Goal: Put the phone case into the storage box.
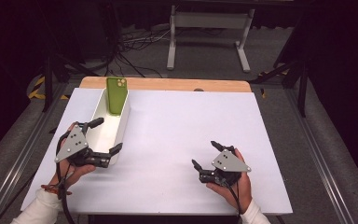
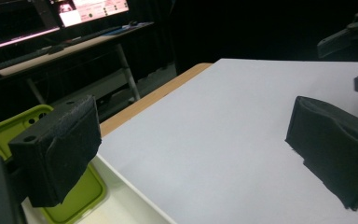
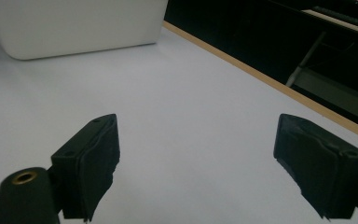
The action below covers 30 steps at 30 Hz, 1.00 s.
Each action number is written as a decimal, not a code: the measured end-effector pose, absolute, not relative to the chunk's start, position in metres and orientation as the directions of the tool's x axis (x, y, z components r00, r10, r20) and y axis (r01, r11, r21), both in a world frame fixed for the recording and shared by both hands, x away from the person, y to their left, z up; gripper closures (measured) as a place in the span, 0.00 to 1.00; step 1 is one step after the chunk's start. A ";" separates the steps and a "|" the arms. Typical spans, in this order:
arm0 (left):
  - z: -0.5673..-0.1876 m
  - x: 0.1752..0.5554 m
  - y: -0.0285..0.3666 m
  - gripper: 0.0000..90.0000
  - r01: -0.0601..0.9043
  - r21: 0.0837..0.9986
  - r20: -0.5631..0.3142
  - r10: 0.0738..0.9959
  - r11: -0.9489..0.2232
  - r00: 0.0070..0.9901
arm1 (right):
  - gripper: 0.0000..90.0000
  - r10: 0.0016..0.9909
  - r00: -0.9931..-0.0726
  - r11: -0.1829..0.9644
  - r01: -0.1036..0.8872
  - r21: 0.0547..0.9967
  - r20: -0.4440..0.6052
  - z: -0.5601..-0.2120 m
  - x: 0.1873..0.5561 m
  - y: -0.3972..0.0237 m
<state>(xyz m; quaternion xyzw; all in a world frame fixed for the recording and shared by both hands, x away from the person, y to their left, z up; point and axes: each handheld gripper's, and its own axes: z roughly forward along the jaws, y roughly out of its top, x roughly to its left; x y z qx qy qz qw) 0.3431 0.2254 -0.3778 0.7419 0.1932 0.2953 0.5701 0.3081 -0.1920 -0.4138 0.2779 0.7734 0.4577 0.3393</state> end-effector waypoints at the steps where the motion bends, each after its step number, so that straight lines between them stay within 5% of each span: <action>1: -0.379 0.342 0.225 0.04 -0.051 0.960 0.219 0.627 -0.274 0.748 | 0.17 0.741 -0.613 0.431 0.121 0.894 -0.274 -0.414 0.308 -0.191; 16: -0.390 0.333 0.221 0.02 -0.028 0.964 0.193 0.622 -0.266 0.759 | 0.06 0.758 -0.604 0.389 0.114 0.914 -0.247 -0.412 0.308 -0.193; 30: -0.407 0.321 0.206 0.03 -0.031 0.955 0.211 0.603 -0.294 0.769 | 0.07 0.749 -0.603 0.410 0.097 0.907 -0.274 -0.414 0.304 -0.193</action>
